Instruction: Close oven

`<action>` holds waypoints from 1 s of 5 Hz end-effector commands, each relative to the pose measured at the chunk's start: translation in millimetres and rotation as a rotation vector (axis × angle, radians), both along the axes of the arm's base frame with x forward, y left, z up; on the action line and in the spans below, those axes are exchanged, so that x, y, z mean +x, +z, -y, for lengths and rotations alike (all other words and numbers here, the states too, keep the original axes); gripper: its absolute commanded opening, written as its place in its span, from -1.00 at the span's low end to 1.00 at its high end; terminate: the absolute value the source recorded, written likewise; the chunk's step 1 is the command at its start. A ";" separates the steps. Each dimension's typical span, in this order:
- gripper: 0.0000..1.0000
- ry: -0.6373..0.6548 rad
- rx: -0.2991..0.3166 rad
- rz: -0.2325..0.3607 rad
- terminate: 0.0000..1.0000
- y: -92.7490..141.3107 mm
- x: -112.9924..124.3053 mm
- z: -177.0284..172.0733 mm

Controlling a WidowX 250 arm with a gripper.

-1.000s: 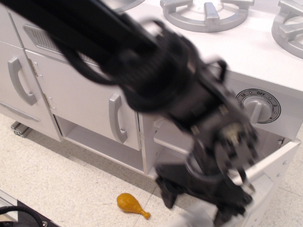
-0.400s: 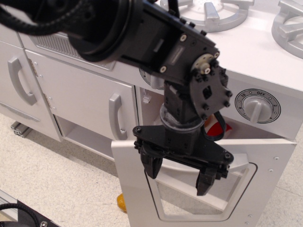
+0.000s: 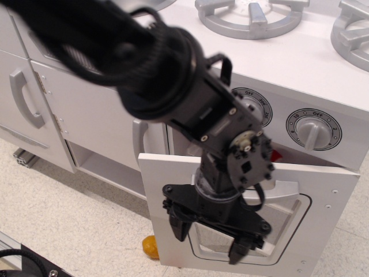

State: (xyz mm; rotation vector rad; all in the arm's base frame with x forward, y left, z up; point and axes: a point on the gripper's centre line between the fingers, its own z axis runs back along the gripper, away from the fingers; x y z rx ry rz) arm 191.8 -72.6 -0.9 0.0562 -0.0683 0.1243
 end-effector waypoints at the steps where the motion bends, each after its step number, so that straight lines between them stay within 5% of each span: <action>1: 1.00 0.073 -0.022 0.081 -1.00 -12.2 41.1 -12.6; 5: 1.00 0.136 -0.135 0.145 -1.00 5.4 86.5 -3.9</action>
